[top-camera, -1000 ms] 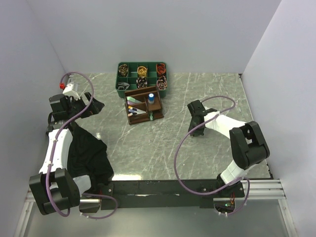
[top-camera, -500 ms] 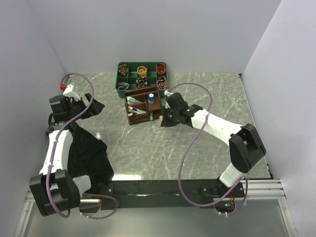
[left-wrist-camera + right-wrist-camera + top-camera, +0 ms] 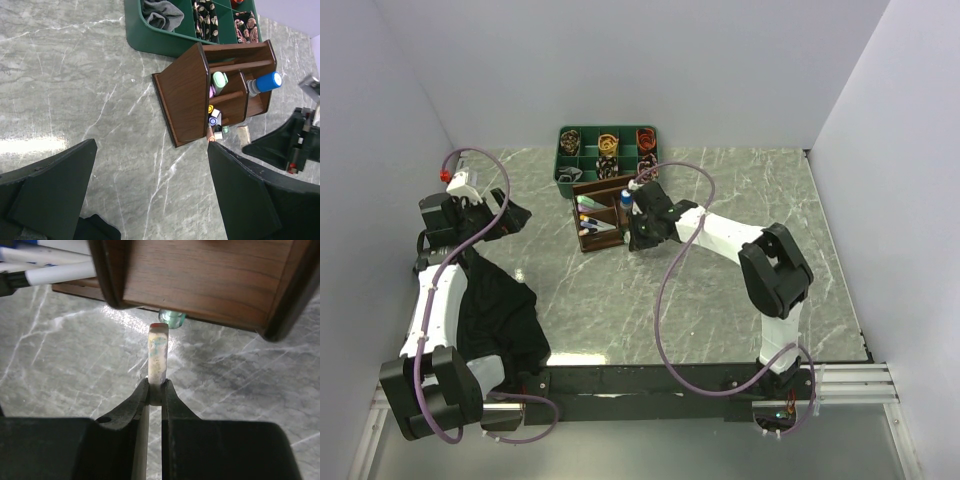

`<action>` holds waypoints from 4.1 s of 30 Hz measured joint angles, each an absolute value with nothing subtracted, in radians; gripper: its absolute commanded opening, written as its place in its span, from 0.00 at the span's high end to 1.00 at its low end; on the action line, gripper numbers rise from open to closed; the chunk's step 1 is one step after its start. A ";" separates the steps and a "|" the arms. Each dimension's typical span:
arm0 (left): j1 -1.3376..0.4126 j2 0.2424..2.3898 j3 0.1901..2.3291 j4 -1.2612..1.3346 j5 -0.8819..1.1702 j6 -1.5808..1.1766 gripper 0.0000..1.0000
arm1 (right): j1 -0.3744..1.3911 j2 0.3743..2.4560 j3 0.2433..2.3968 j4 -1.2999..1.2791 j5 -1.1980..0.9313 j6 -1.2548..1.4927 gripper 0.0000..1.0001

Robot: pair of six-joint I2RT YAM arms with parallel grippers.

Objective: Sort the stationery into containers
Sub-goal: Place the stationery in the storage box, then reset both arms

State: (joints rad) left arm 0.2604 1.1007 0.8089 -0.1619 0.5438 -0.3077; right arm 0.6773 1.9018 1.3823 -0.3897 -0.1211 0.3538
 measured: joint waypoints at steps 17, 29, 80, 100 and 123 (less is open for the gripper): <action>0.267 1.114 0.809 -0.162 0.540 -0.301 0.01 | 0.672 2.023 1.495 -0.425 -0.014 0.373 1.00; 0.272 1.118 0.809 -0.161 0.540 -0.301 0.01 | 0.667 2.056 1.534 -0.415 0.091 0.381 1.00; 0.272 1.117 0.784 -0.120 0.560 -0.319 0.00 | 0.701 2.012 1.471 -0.377 0.094 0.426 1.00; 0.272 1.118 0.794 -0.149 0.561 -0.316 0.01 | 0.695 2.042 1.504 -0.371 0.109 0.369 0.49; 0.272 1.198 0.950 -0.271 0.440 -0.200 0.01 | 0.472 1.261 0.998 -0.294 0.136 0.208 0.00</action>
